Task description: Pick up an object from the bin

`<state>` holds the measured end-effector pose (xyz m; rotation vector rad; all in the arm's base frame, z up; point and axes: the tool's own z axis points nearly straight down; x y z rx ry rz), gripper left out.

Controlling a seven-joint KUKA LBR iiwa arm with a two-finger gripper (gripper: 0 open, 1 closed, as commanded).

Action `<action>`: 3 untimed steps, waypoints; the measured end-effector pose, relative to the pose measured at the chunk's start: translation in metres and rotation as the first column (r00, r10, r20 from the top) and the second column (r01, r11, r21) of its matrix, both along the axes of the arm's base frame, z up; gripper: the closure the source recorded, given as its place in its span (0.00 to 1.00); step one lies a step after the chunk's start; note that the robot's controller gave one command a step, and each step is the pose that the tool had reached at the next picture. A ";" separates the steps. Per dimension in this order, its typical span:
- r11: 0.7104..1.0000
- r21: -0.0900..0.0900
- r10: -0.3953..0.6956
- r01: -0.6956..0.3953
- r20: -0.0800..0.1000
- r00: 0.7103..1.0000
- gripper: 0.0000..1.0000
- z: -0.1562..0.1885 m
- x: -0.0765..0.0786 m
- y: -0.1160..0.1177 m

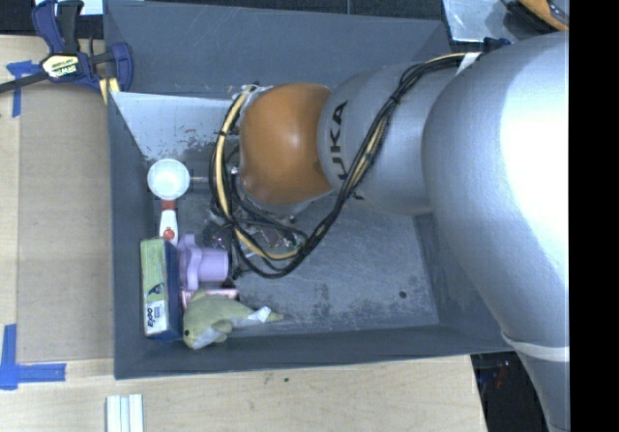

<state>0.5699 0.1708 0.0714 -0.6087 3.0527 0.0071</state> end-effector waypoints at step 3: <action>1.000 0.000 -0.003 0.003 0.003 1.000 1.00 0.026 0.000 -0.001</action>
Offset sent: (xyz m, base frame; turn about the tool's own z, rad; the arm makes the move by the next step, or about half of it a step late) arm -0.0007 -0.0006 0.0195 0.0005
